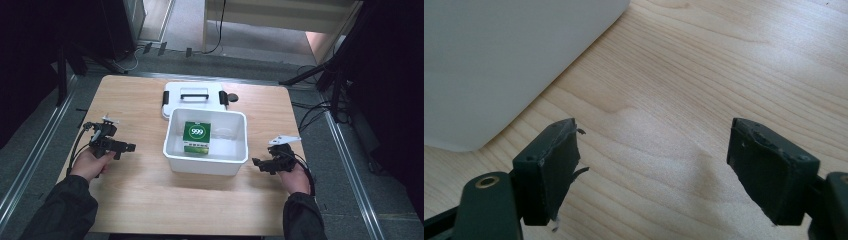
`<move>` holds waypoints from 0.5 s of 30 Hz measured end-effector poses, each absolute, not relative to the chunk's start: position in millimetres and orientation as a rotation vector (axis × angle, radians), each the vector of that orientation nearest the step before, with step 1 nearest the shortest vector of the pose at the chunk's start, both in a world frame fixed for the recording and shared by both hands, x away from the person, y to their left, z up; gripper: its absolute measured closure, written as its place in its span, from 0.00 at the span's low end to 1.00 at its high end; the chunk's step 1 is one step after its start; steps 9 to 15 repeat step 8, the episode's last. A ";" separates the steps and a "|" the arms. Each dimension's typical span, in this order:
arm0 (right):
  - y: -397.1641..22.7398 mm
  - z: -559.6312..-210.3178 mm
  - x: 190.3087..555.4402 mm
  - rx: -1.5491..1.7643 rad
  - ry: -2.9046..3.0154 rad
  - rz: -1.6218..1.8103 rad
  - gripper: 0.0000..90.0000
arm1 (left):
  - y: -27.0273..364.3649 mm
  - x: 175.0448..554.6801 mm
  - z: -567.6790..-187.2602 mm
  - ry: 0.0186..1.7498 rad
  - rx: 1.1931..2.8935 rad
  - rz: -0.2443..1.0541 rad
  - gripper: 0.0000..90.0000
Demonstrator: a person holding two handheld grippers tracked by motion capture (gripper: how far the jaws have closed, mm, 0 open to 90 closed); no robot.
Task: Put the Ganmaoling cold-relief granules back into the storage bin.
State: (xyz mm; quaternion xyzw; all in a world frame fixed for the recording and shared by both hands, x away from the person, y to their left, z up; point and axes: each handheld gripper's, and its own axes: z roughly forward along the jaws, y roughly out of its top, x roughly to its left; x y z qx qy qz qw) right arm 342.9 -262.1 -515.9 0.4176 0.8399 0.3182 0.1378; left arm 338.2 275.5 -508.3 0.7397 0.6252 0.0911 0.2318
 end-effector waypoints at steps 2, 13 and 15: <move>-262.2 -515.9 343.0 1.208 2.430 0.920 0.23 | 275.5 337.9 -508.0 1.712 2.031 0.259 0.17; -264.1 -516.4 344.2 1.206 2.427 0.923 0.23 | 274.9 339.3 -511.6 1.766 2.009 0.339 0.17; -264.1 -516.4 344.2 1.206 2.427 0.923 0.23 | 274.9 339.3 -511.6 1.766 2.009 0.339 0.17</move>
